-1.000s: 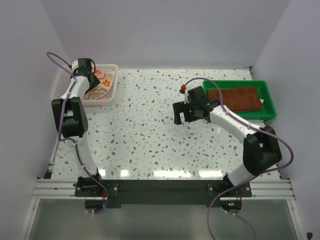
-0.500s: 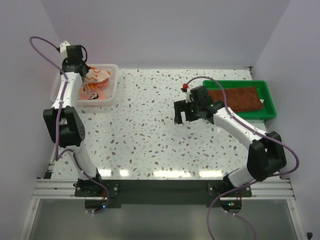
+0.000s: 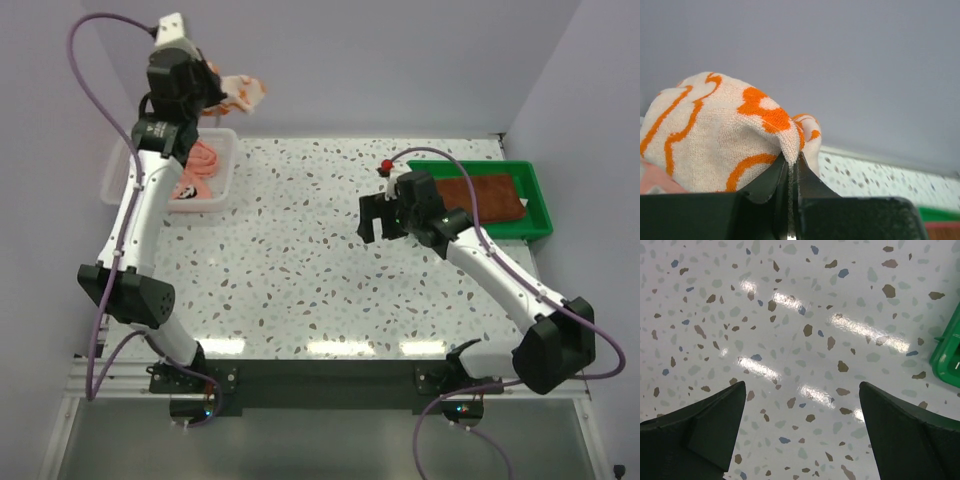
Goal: Fold and stack the towels
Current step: Move the towel to the center of the board
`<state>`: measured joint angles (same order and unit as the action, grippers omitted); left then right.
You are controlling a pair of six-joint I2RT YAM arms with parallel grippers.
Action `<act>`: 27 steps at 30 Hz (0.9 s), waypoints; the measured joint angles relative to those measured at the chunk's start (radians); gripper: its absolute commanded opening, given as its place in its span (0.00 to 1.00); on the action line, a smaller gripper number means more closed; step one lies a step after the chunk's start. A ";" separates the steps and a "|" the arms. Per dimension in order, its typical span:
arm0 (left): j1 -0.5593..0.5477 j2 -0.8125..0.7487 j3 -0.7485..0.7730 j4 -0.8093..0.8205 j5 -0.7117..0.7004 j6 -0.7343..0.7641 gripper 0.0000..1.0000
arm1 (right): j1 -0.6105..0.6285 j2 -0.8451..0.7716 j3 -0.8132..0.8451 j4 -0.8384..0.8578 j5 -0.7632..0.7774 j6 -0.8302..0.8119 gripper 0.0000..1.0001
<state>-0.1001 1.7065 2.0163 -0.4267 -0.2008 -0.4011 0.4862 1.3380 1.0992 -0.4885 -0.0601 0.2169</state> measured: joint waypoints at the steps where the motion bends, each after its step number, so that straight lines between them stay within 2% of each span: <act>1: -0.050 -0.018 -0.026 0.002 0.025 0.007 0.08 | 0.000 -0.014 0.000 -0.004 0.008 0.000 0.99; 5: -0.245 -0.109 -0.202 -0.011 0.091 0.044 0.11 | 0.000 -0.082 -0.002 -0.024 0.046 -0.001 0.99; 8: -0.378 -0.182 -0.374 -0.016 0.110 0.071 0.28 | 0.000 -0.135 -0.007 -0.043 0.072 0.000 0.99; 9: -0.422 -0.208 -0.442 -0.016 0.111 0.080 0.43 | 0.000 -0.151 -0.010 -0.049 0.078 0.000 0.99; 11: -0.515 -0.245 -0.558 -0.041 0.115 0.095 0.58 | 0.000 -0.176 -0.011 -0.067 0.092 -0.001 0.99; 12: -0.560 -0.259 -0.615 -0.042 0.115 0.096 0.72 | 0.000 -0.188 -0.013 -0.077 0.097 0.000 0.98; 16: -0.690 -0.342 -0.826 -0.075 0.126 0.066 0.87 | 0.000 -0.214 -0.037 -0.111 0.104 0.000 0.98; 20: -0.701 -0.472 -0.962 -0.076 0.108 -0.005 0.87 | 0.000 -0.198 -0.071 -0.142 0.103 0.000 0.92; 22: -0.686 -0.504 -0.983 -0.058 0.078 -0.037 0.82 | 0.000 -0.161 -0.073 -0.148 0.103 0.000 0.88; 27: -0.573 -0.404 -0.991 0.021 0.054 -0.098 0.76 | 0.000 0.005 -0.048 -0.146 0.104 0.005 0.77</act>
<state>-0.6727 1.3025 1.0256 -0.4053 -0.1471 -0.4992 0.4862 1.3430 1.0515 -0.6350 0.0441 0.2222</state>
